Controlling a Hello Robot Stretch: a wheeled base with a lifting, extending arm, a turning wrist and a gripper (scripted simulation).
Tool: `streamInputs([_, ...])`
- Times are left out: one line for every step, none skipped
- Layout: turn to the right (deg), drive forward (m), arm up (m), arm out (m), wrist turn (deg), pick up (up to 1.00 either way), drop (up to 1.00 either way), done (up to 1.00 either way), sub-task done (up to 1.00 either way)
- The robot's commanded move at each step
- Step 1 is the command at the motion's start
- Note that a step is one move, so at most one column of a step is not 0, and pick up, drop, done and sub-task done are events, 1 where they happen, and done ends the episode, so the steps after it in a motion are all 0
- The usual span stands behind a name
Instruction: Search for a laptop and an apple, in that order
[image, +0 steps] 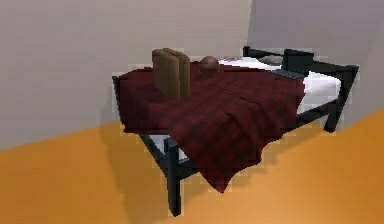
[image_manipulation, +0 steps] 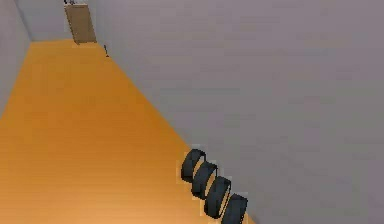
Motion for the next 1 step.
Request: streamInputs([-3.0,0.00,0.00,0.00,0.0,0.00,0.00,0.00,0.00])
